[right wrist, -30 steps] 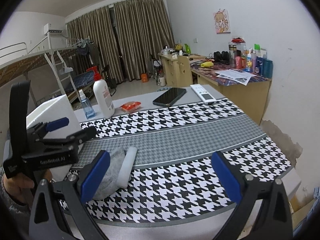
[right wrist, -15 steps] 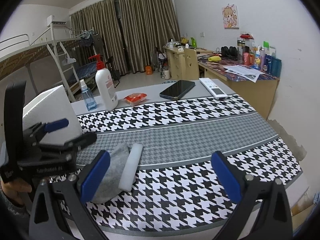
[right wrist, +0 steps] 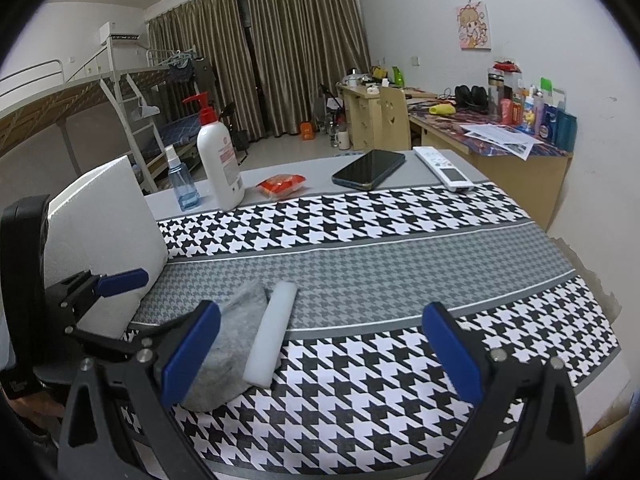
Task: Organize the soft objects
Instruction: 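Lower both grippers toward the grey sock and white foam stick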
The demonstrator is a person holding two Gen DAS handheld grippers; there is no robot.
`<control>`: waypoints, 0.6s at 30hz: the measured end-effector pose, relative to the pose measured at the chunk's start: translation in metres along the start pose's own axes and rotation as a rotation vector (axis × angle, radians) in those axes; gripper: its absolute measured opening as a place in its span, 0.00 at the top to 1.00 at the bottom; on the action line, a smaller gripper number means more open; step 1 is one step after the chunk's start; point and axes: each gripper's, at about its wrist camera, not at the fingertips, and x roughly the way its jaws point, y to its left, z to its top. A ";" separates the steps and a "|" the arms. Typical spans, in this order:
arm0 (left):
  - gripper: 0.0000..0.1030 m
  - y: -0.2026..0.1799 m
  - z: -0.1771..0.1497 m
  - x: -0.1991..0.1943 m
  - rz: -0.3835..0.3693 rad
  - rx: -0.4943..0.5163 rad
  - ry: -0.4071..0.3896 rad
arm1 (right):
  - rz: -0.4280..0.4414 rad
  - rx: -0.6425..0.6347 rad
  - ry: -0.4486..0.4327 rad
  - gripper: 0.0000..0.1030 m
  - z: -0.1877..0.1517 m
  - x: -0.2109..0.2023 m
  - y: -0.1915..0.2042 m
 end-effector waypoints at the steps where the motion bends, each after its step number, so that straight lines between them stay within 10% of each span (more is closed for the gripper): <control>1: 0.07 0.000 -0.001 0.000 -0.002 0.000 0.003 | 0.002 -0.003 0.002 0.01 0.000 0.001 0.001; 18: 0.07 0.003 -0.019 -0.004 0.008 0.021 0.049 | 0.067 -0.067 0.126 0.09 -0.008 0.042 0.012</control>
